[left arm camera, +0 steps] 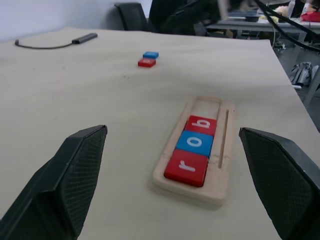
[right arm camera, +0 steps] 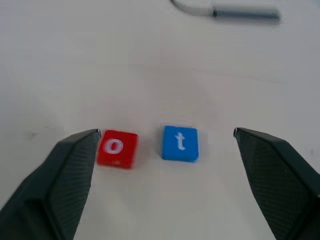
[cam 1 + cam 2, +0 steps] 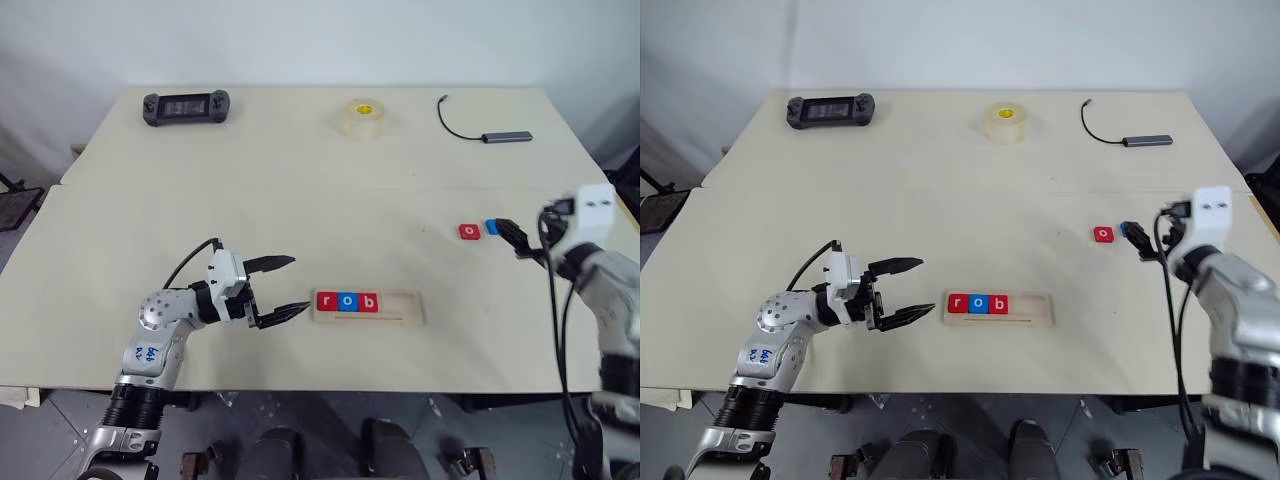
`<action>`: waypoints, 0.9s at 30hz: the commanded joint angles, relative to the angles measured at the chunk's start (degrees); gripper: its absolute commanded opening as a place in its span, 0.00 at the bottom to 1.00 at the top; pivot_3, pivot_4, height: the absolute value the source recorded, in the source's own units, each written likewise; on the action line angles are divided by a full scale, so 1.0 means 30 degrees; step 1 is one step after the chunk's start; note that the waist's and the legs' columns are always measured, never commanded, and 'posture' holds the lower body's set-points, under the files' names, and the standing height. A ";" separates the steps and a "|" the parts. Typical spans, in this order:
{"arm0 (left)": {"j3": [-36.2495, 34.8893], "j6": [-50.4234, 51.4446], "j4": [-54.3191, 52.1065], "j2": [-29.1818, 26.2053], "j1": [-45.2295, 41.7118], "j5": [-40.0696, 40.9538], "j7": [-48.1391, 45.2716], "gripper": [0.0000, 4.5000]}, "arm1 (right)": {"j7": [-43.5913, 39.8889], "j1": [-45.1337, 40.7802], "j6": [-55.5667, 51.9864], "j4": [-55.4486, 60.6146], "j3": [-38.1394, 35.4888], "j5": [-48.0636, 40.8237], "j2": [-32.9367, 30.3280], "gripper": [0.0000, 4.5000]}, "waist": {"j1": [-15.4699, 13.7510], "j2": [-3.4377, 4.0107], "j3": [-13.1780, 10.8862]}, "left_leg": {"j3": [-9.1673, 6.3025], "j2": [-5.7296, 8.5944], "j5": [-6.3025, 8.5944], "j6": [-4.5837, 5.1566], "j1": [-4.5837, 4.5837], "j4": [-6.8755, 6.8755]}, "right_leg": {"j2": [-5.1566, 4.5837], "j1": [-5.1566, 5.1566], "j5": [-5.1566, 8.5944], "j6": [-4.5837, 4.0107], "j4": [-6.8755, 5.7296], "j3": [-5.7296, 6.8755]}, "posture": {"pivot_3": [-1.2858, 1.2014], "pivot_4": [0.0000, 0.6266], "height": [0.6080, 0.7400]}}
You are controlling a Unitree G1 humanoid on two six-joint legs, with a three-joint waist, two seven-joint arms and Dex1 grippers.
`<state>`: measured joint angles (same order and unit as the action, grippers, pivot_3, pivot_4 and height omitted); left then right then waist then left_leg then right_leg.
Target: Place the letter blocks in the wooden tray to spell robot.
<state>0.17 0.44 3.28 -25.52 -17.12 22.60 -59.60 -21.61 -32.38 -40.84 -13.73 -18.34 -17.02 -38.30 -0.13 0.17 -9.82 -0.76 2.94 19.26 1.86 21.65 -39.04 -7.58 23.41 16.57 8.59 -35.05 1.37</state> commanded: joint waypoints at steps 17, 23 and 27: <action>-0.0237 -0.0427 -0.1149 -0.0146 0.0582 0.0000 0.0586 1.00 | -0.0138 -0.3742 -0.1787 -0.3597 0.2229 0.1681 -0.0297 0.99 | 0.0110 0.0003 0.0001 | -0.0038 0.0025 0.0001 0.0024 0.0159 -0.0034 | -0.0004 0.0089 -0.0014 0.0026 -0.0015 0.0059 | 0.52 0.24 1.00; -0.0210 -0.0452 -0.1155 -0.0175 0.0597 0.0020 0.0505 1.00 | -0.0208 -0.3199 -0.3390 -0.2023 0.1953 0.1610 -0.0445 0.99 | 0.0091 0.0003 0.0001 | -0.0039 0.0023 0.0002 0.0024 0.0159 -0.0033 | -0.0001 0.0090 -0.0014 0.0027 -0.0017 0.0060 | 0.52 0.24 1.00; -0.0177 -0.0457 -0.1119 -0.0141 0.0604 0.0024 0.0493 1.00 | -0.0287 -0.2822 -0.4094 -0.1062 0.1721 0.1353 -0.0303 0.99 | 0.0094 0.0003 0.0001 | -0.0042 0.0028 0.0002 0.0024 0.0161 -0.0033 | -0.0004 0.0090 -0.0014 0.0027 -0.0017 0.0061 | 0.52 0.24 1.00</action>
<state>0.14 -0.17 2.23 -25.61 -15.45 22.31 -58.19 -22.26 -40.92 -52.69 -19.68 -11.61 -12.22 -38.14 0.16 0.18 -9.82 -0.88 3.03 19.27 1.93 22.13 -39.14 -7.59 23.68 16.53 8.67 -35.09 1.56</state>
